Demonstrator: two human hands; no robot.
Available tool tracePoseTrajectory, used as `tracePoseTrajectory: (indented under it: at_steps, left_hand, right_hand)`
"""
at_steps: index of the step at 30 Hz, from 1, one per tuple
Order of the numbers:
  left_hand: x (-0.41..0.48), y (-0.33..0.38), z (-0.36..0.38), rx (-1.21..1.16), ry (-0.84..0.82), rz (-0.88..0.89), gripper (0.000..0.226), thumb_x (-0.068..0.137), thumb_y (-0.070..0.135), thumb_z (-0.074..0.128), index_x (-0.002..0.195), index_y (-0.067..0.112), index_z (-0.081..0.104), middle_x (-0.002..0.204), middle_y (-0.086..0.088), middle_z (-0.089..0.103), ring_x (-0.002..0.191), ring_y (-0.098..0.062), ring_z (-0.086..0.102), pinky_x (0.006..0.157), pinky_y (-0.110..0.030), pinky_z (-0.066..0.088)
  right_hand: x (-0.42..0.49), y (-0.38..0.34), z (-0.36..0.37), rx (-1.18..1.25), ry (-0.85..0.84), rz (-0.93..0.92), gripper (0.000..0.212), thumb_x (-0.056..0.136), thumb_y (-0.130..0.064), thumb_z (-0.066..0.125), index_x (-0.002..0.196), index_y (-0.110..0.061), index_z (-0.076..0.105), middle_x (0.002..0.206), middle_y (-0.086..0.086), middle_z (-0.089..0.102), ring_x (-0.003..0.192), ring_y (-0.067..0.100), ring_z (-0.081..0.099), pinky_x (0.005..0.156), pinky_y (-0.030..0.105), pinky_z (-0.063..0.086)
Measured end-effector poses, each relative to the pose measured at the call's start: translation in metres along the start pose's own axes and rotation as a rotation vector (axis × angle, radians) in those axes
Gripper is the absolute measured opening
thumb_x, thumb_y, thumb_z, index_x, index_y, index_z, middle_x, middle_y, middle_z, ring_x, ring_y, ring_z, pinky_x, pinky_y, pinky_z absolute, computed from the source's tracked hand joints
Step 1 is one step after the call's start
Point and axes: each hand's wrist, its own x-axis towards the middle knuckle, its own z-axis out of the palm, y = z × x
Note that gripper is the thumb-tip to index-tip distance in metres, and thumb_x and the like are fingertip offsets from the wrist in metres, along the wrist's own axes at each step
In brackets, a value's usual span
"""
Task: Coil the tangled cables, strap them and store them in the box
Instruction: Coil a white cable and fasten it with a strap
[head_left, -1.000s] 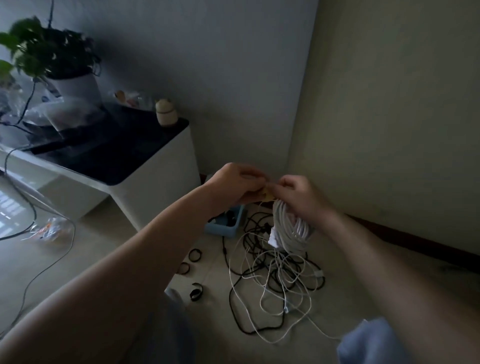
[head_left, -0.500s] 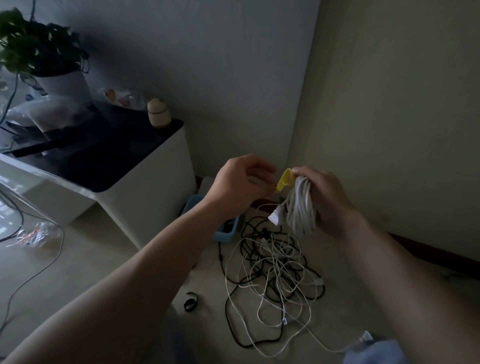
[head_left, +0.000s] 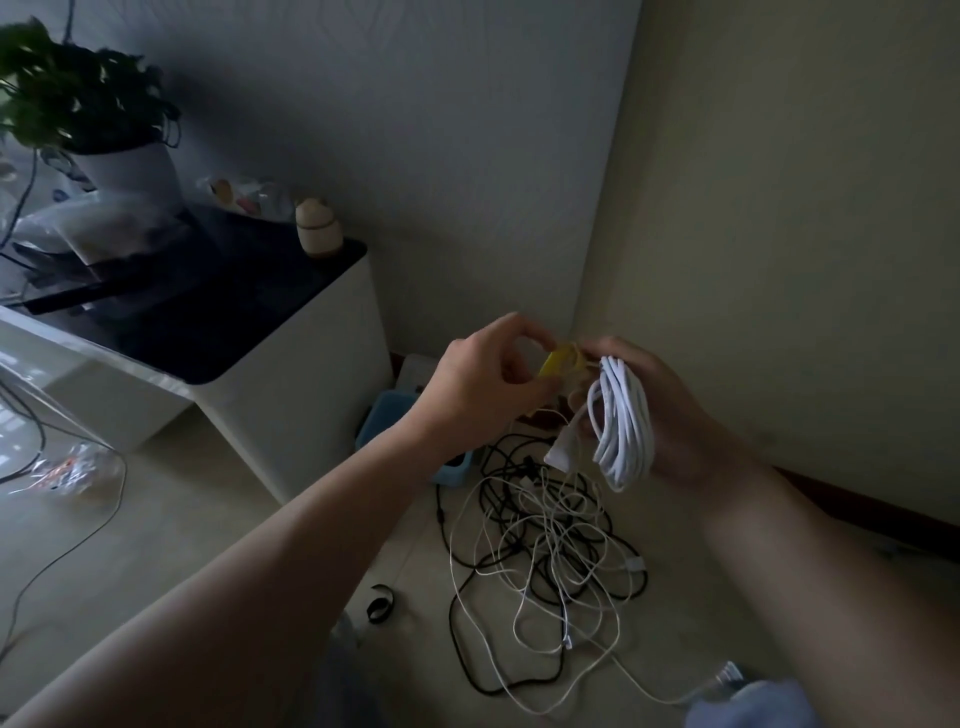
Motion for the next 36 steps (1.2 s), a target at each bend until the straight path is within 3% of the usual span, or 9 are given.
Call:
tracePoseTrajectory:
  at_steps: [2, 5, 9, 14, 17, 20, 29, 33, 36]
  left_hand:
    - [-0.001, 0.001, -0.001, 0.075, 0.040, 0.095, 0.018, 0.083, 0.031, 0.080, 0.095, 0.029, 0.068, 0.061, 0.013, 0.061, 0.053, -0.005, 0.054, 0.052, -0.017, 0.045]
    - [-0.001, 0.001, 0.001, 0.144, 0.040, 0.145, 0.006, 0.087, 0.026, 0.077, 0.091, 0.025, 0.072, 0.068, 0.007, 0.067, 0.062, -0.013, 0.063, 0.061, -0.030, 0.053]
    - [0.000, 0.003, 0.005, 0.068, -0.008, 0.018, 0.004, 0.088, 0.026, 0.075, 0.088, 0.022, 0.074, 0.074, 0.012, 0.070, 0.067, -0.003, 0.063, 0.065, -0.023, 0.052]
    - [0.003, 0.011, 0.001, -0.374, -0.033, -0.237, 0.015, 0.097, 0.014, 0.063, 0.084, 0.007, 0.065, 0.066, 0.000, 0.065, 0.059, -0.010, 0.062, 0.060, -0.025, 0.055]
    - [0.004, 0.019, -0.002, -0.685, 0.023, -0.387, 0.020, 0.100, 0.006, 0.053, 0.081, 0.006, 0.060, 0.063, -0.004, 0.062, 0.056, -0.013, 0.062, 0.054, -0.024, 0.054]
    - [0.002, 0.022, -0.003, -0.809, 0.007, -0.462, 0.019, 0.101, 0.005, 0.049, 0.084, 0.003, 0.057, 0.068, -0.011, 0.064, 0.058, -0.018, 0.067, 0.053, -0.025, 0.056]
    - [-0.002, 0.019, 0.003, -0.732, -0.034, -0.494, 0.016, 0.103, 0.010, 0.049, 0.089, 0.006, 0.057, 0.065, -0.002, 0.072, 0.060, -0.014, 0.071, 0.060, -0.027, 0.061]
    - [-0.003, 0.019, 0.007, -0.677, -0.003, -0.481, 0.017, 0.102, 0.010, 0.052, 0.087, 0.005, 0.061, 0.059, 0.003, 0.068, 0.054, -0.007, 0.066, 0.052, -0.018, 0.052]
    - [-0.003, 0.015, 0.009, -0.610, -0.001, -0.461, 0.018, 0.099, 0.013, 0.056, 0.086, 0.007, 0.065, 0.063, 0.003, 0.069, 0.060, -0.009, 0.067, 0.061, -0.022, 0.054]
  right_hand:
    - [-0.003, -0.001, 0.001, -0.001, -0.043, -0.031, 0.026, 0.094, -0.024, 0.053, 0.078, -0.015, 0.072, 0.063, 0.008, 0.066, 0.051, 0.013, 0.065, 0.047, 0.024, 0.054]
    - [-0.007, -0.003, 0.004, -0.003, -0.109, -0.025, 0.042, 0.094, -0.025, 0.049, 0.061, -0.017, 0.075, 0.051, 0.006, 0.059, 0.043, 0.013, 0.059, 0.045, 0.022, 0.050]
    - [-0.002, -0.001, 0.005, -0.030, 0.019, -0.002, 0.029, 0.100, -0.028, 0.052, 0.080, -0.011, 0.065, 0.059, 0.002, 0.067, 0.050, 0.014, 0.066, 0.046, 0.023, 0.052]
    - [0.000, 0.002, -0.003, -0.309, 0.101, -0.227, 0.034, 0.097, -0.019, 0.053, 0.070, 0.002, 0.055, 0.060, 0.013, 0.040, 0.055, 0.025, 0.040, 0.051, 0.032, 0.038]
    - [0.007, 0.003, 0.000, -0.402, 0.263, -0.377, 0.036, 0.098, -0.015, 0.053, 0.065, -0.002, 0.046, 0.054, 0.003, 0.042, 0.048, 0.013, 0.039, 0.046, 0.022, 0.035]
    - [0.011, 0.006, 0.001, -0.393, 0.274, -0.436, 0.037, 0.096, -0.017, 0.058, 0.060, -0.011, 0.049, 0.052, -0.005, 0.045, 0.048, 0.011, 0.043, 0.047, 0.019, 0.038]
    - [0.014, 0.018, 0.009, -0.515, 0.268, -0.544, 0.034, 0.096, -0.021, 0.059, 0.064, -0.011, 0.056, 0.056, -0.002, 0.053, 0.056, 0.011, 0.050, 0.053, 0.022, 0.043]
    - [0.017, 0.023, 0.011, -0.535, 0.398, -0.570, 0.036, 0.096, -0.026, 0.056, 0.061, -0.019, 0.051, 0.053, -0.010, 0.051, 0.053, 0.005, 0.047, 0.051, 0.021, 0.038]
    - [0.019, 0.026, 0.011, -0.524, 0.515, -0.581, 0.040, 0.100, -0.026, 0.054, 0.061, -0.019, 0.048, 0.051, -0.011, 0.049, 0.050, 0.005, 0.045, 0.048, 0.022, 0.035]
